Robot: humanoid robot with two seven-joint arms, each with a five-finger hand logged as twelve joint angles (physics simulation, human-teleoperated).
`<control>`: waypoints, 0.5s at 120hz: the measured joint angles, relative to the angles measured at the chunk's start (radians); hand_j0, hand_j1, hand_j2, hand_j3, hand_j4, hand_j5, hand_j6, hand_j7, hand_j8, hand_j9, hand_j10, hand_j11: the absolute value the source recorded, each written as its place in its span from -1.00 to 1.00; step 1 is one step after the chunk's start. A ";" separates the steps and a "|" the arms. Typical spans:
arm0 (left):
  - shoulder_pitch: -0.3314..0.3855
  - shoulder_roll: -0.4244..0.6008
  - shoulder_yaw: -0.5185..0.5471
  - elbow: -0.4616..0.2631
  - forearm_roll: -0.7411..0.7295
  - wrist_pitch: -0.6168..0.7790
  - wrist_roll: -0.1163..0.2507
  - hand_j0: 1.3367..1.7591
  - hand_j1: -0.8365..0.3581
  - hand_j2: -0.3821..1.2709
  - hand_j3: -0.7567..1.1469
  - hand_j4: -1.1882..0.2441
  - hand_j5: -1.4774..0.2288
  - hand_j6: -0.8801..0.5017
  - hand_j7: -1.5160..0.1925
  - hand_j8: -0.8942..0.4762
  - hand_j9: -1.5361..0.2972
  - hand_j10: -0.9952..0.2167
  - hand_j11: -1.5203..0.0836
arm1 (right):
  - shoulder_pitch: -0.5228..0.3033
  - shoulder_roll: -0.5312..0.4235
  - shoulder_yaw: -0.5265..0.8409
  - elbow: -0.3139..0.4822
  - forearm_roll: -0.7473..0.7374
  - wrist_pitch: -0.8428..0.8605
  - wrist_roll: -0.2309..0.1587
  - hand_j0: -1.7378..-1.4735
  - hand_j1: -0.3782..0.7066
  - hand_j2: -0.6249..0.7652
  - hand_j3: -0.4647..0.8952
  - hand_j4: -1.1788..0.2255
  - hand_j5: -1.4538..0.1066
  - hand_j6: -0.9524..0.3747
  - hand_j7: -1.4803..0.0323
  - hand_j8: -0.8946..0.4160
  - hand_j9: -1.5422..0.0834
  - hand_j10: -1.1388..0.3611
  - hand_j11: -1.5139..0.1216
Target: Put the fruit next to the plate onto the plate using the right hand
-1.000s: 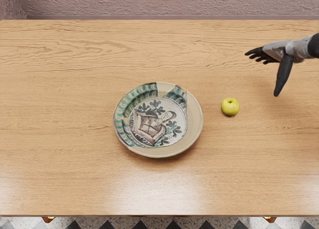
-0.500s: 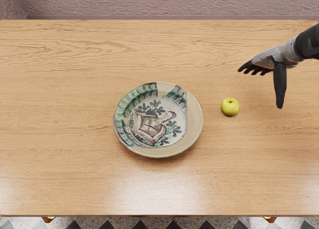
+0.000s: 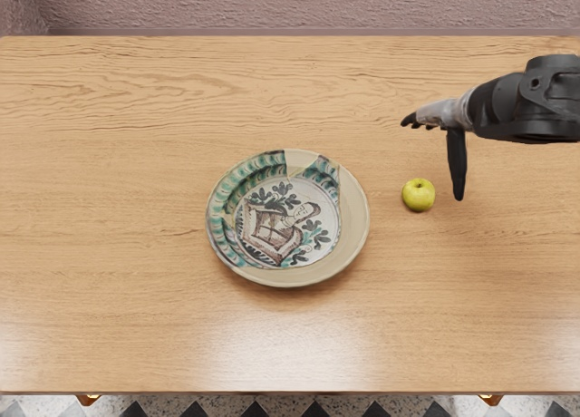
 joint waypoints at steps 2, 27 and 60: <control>0.000 0.000 0.000 0.000 0.000 0.000 0.000 0.52 0.98 -0.54 -0.21 0.66 0.73 0.27 0.77 0.30 0.68 0.64 0.90 | -0.006 0.002 0.000 0.003 -0.003 -0.008 -0.002 -0.40 -0.91 -0.11 -0.32 0.65 0.83 0.40 0.93 0.33 0.87 0.49 0.82; 0.000 0.000 0.000 0.000 0.000 0.000 0.000 0.52 0.98 -0.54 -0.21 0.66 0.73 0.27 0.77 0.30 0.68 0.64 0.90 | -0.043 -0.015 -0.003 0.140 -0.017 -0.162 -0.034 -0.40 -0.76 -0.12 -0.32 0.55 0.72 0.30 0.81 0.23 0.76 0.40 0.71; 0.000 0.000 0.000 0.000 0.000 0.000 0.000 0.52 0.98 -0.54 -0.21 0.66 0.73 0.27 0.77 0.30 0.68 0.64 0.90 | -0.067 -0.112 -0.010 0.286 -0.085 -0.261 -0.070 -0.40 -0.60 -0.14 -0.32 0.45 0.60 0.19 0.69 0.12 0.65 0.31 0.60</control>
